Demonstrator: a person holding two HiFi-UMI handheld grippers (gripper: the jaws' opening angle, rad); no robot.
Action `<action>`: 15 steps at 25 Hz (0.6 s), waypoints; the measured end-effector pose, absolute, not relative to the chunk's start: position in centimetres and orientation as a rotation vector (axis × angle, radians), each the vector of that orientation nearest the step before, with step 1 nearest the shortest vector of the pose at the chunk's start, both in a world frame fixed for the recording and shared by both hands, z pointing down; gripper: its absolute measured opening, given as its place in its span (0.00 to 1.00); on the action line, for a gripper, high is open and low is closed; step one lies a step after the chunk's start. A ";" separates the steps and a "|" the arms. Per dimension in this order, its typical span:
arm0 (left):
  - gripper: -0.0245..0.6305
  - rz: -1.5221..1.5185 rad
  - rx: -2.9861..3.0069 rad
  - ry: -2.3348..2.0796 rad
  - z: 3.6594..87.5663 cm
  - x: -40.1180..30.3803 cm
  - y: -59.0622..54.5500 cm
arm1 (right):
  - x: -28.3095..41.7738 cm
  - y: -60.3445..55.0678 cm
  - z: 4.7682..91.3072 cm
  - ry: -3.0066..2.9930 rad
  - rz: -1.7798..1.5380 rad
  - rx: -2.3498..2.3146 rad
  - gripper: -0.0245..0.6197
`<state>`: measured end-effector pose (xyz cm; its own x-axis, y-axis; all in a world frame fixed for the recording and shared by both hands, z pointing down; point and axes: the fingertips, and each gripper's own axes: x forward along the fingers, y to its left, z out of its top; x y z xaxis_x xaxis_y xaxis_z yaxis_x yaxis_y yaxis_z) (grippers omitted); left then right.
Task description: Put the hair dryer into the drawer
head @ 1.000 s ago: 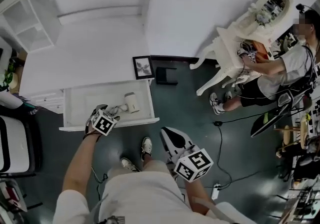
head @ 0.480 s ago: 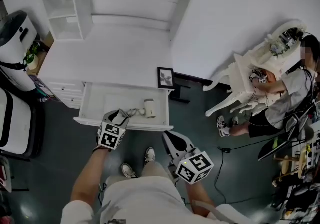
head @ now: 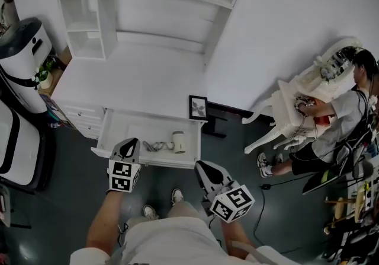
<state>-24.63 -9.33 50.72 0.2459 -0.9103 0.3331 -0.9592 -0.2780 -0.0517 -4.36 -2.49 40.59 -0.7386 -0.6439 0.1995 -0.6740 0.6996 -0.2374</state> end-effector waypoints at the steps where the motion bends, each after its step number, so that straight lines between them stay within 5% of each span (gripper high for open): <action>1: 0.07 0.441 2.341 -1.812 49.9 -25.1 -9.1 | -4.1 -2.7 40.4 -2.802 0.429 1.094 0.05; 15: 0.06 0.259 2.284 -2.130 38.7 -28.1 -6.8 | 1.4 -9.5 34.8 -2.867 0.225 1.229 0.05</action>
